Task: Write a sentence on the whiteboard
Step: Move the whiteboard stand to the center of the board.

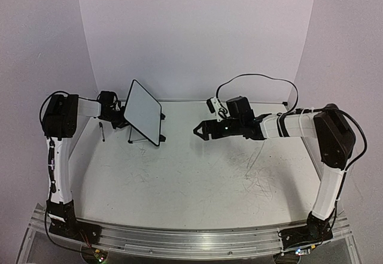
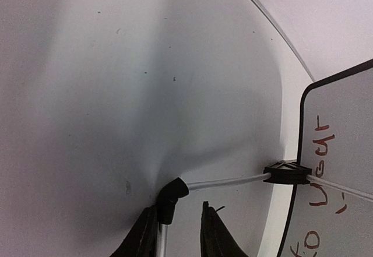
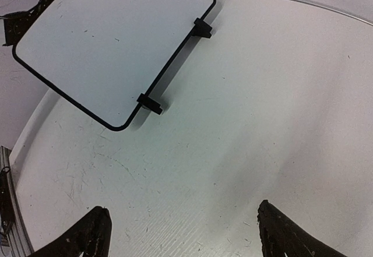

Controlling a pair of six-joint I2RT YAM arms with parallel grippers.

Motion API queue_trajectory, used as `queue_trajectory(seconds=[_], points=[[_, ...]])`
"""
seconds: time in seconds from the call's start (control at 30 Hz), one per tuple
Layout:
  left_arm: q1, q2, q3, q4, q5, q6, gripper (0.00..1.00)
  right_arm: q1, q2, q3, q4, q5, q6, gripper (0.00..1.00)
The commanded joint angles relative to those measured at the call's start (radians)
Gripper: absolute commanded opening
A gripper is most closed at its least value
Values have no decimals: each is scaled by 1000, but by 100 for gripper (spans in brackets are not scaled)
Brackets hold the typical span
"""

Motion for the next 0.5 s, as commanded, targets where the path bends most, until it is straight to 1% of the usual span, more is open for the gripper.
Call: queue_trajectory(seconds=[0.0,0.23,0.47], points=[[-32,48,48,-12,118,37,26,1,-37,22,37,24,11,88],[-101,59,61,-13,182,48,23,1,-37,3,37,66,31,88],[-184,73,69,-13,197,24,22,1,-52,-41,16,134,19,89]])
